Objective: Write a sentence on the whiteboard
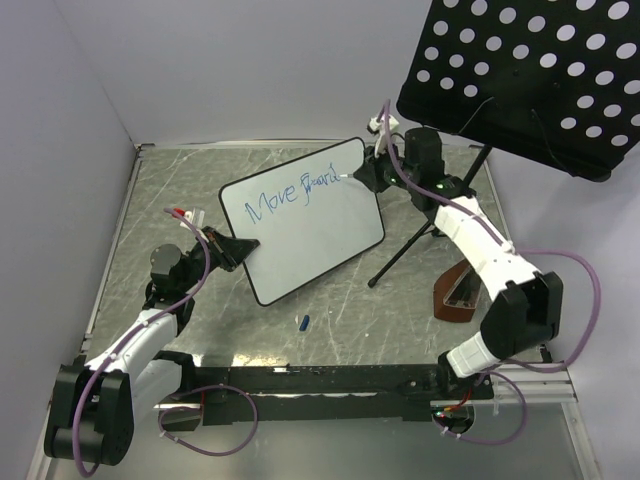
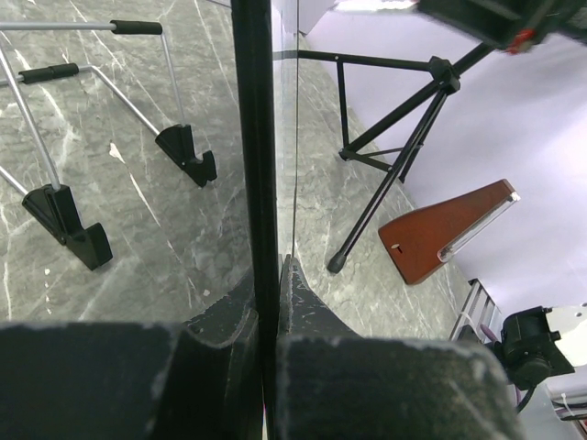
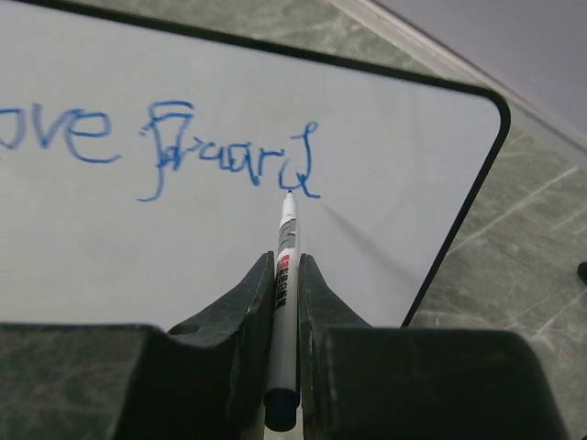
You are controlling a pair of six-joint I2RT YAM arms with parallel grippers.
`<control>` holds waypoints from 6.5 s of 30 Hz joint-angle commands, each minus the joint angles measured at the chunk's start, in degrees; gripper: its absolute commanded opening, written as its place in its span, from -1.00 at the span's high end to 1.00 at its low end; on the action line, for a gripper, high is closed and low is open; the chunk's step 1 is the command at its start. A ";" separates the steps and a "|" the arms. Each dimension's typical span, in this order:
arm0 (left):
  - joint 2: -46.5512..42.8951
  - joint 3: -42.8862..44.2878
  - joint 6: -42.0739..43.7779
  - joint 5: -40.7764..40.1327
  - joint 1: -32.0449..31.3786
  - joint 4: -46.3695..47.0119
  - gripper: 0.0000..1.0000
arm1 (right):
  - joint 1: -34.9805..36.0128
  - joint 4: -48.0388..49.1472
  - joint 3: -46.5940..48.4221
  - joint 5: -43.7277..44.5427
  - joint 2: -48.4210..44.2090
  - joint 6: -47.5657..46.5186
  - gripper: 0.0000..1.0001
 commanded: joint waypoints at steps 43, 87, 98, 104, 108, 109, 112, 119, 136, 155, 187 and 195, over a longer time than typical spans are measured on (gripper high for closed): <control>-6.31 0.50 0.99 -1.73 -0.84 -2.92 0.98 | -0.31 2.79 -13.48 -23.40 -17.35 -0.63 1.00; -9.38 -0.12 -2.71 -5.16 -3.22 -5.21 0.98 | 13.49 7.80 -17.43 -15.32 -15.42 -1.51 1.00; -10.09 -0.12 -2.79 -5.16 -3.66 -5.12 0.98 | 13.49 9.91 -18.84 -17.52 -15.77 0.51 1.00; -10.70 -0.56 -3.94 -5.69 -3.74 -4.77 0.98 | 13.49 10.00 -18.75 -18.92 -15.24 0.69 1.00; -10.97 -0.30 -3.94 -5.95 -3.74 -5.12 0.97 | 13.40 9.21 -18.14 -19.27 -15.07 0.34 1.00; -11.06 -0.38 -3.94 -5.95 -3.74 -5.12 0.98 | 13.23 9.12 -18.05 -19.54 -15.06 0.25 1.00; -11.23 -0.38 -3.94 -5.95 -3.83 -5.12 0.97 | 13.05 8.51 -17.61 -19.89 -15.07 0.16 1.00; -11.67 -0.38 -3.94 -6.22 -4.01 -5.21 0.98 | 12.70 8.07 -17.44 -20.15 -14.89 -0.19 1.00; -11.32 -0.56 -4.20 -6.66 -4.18 -5.12 0.98 | 12.44 10.78 -18.58 -18.31 -14.36 0.77 1.00; -11.49 -0.74 -4.90 -6.57 -4.89 -5.30 0.98 | 19.38 17.38 -20.16 -3.90 -11.11 3.50 1.00; -11.23 -0.82 -5.08 -6.30 -5.24 -4.59 0.97 | 20.00 18.44 -21.13 -2.84 -9.79 3.50 1.00; -11.32 -0.91 -4.99 -6.30 -5.24 -4.77 0.97 | 20.08 18.35 -21.04 -2.75 -9.88 3.50 1.00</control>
